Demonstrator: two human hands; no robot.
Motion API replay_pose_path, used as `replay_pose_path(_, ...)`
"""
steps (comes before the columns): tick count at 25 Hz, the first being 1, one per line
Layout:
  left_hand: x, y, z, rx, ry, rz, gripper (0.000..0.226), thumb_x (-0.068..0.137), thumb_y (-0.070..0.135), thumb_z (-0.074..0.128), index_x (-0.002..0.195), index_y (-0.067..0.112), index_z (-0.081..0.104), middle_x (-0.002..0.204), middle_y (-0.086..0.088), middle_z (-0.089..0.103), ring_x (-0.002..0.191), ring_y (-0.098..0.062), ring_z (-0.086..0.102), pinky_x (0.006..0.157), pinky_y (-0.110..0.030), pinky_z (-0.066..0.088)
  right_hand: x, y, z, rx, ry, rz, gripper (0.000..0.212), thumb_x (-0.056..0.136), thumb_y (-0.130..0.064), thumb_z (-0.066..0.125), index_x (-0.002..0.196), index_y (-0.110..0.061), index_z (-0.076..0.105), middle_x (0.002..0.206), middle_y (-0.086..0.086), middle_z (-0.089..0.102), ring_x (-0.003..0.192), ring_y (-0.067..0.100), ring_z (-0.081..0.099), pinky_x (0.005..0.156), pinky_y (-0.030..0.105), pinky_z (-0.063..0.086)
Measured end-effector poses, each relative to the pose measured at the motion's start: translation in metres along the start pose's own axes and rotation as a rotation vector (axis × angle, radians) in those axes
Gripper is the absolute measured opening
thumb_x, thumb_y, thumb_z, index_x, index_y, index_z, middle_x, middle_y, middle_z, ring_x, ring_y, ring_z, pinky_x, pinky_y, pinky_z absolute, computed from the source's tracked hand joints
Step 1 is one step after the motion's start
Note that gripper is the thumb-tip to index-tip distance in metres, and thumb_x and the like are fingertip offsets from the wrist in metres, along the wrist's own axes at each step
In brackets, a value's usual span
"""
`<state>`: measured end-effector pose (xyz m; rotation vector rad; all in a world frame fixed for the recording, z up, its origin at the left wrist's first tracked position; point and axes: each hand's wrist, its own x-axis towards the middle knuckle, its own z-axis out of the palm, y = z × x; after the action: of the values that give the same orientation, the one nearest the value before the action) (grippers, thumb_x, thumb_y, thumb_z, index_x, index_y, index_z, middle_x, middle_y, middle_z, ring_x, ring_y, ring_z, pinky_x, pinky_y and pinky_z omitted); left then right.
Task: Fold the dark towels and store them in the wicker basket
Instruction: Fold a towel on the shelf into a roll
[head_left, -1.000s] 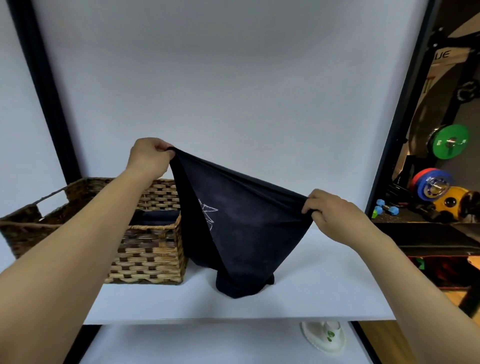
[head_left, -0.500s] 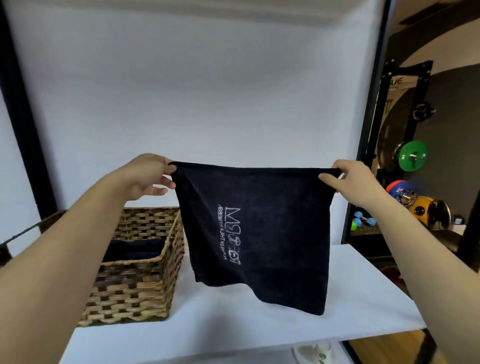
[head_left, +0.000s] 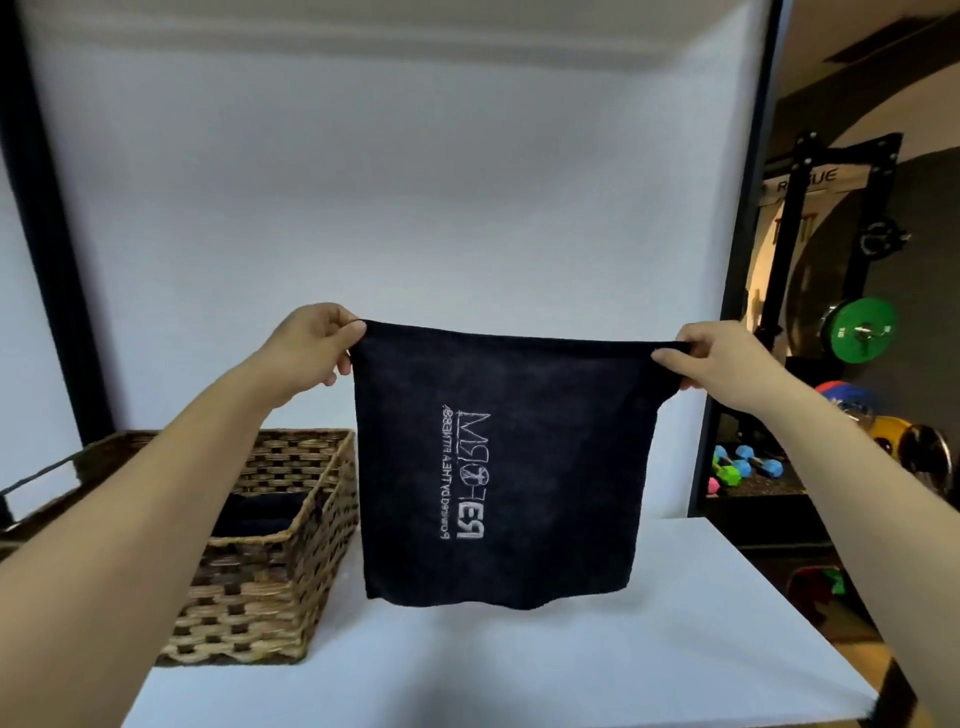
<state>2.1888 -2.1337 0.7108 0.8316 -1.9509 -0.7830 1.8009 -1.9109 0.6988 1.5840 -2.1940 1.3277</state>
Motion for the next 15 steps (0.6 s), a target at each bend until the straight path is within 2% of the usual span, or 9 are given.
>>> replay_pose_path(4, 0.003, -0.002, 0.009, 0.131, 0.028, -0.009, 0.01, 0.102, 0.013, 0.057, 0.096, 0.009, 0.064, 0.074, -0.01, 0.069, 0.065, -0.021, 0.063, 0.057, -0.031, 0.052, 0.013, 0.014, 0.003, 0.022, -0.009, -0.022, 0.019, 0.091, -0.022, 0.074, 0.089, -0.01, 0.06, 0.07, 0.01, 0.065, 0.064, 0.025, 0.069, 0.077, 0.053, 0.059)
replay_pose_path(6, 0.005, -0.004, 0.012, 0.166, 0.039, -0.022, 0.008, 0.101, 0.008, 0.058, 0.097, 0.009, 0.065, 0.081, -0.011, 0.071, 0.065, -0.018, 0.067, 0.055, -0.029, 0.054, 0.016, 0.021, 0.005, 0.019, -0.079, 0.012, 0.021, 0.092, -0.021, 0.073, 0.101, -0.017, 0.055, 0.068, 0.007, 0.053, 0.059, 0.019, 0.068, 0.072, 0.047, 0.057)
replay_pose_path(8, 0.008, -0.004, 0.017, 0.225, 0.008, -0.041, 0.011, 0.101, 0.006, 0.057, 0.099, 0.012, 0.066, 0.086, -0.01, 0.071, 0.066, -0.016, 0.069, 0.056, -0.029, 0.054, 0.017, 0.028, 0.009, -0.05, -0.169, 0.055, 0.019, 0.095, -0.024, 0.07, 0.109, -0.022, 0.057, 0.07, 0.006, 0.054, 0.06, 0.016, 0.069, 0.068, 0.038, 0.053)
replay_pose_path(11, 0.008, -0.002, 0.025, 0.369, -0.131, -0.119, 0.016, 0.1, 0.003, 0.055, 0.101, 0.012, 0.069, 0.089, -0.011, 0.073, 0.076, -0.019, 0.07, 0.059, -0.029, 0.057, 0.013, 0.029, 0.016, -0.218, -0.289, 0.031, 0.013, 0.096, -0.027, 0.067, 0.093, -0.015, 0.07, 0.081, 0.004, 0.068, 0.072, 0.018, 0.064, 0.063, 0.026, 0.046)
replay_pose_path(13, 0.007, 0.001, 0.023, 0.248, -0.116, -0.151, 0.013, 0.099, 0.003, 0.059, 0.1, 0.009, 0.07, 0.09, -0.008, 0.074, 0.079, -0.017, 0.071, 0.057, -0.026, 0.056, 0.01, 0.033, 0.016, -0.101, -0.176, 0.012, 0.013, 0.094, -0.026, 0.07, 0.088, -0.016, 0.072, 0.082, 0.0, 0.065, 0.07, 0.013, 0.054, 0.061, 0.024, 0.039)
replay_pose_path(15, 0.007, 0.007, 0.014, 0.029, -0.066, -0.207, 0.006, 0.097, 0.01, 0.065, 0.096, 0.013, 0.07, 0.092, -0.001, 0.073, 0.073, -0.013, 0.069, 0.053, -0.024, 0.049, 0.009, 0.037, 0.007, 0.126, -0.057, 0.061, 0.013, 0.092, -0.024, 0.073, 0.084, -0.015, 0.074, 0.065, -0.006, 0.055, 0.061, 0.016, 0.043, 0.059, 0.027, 0.036)
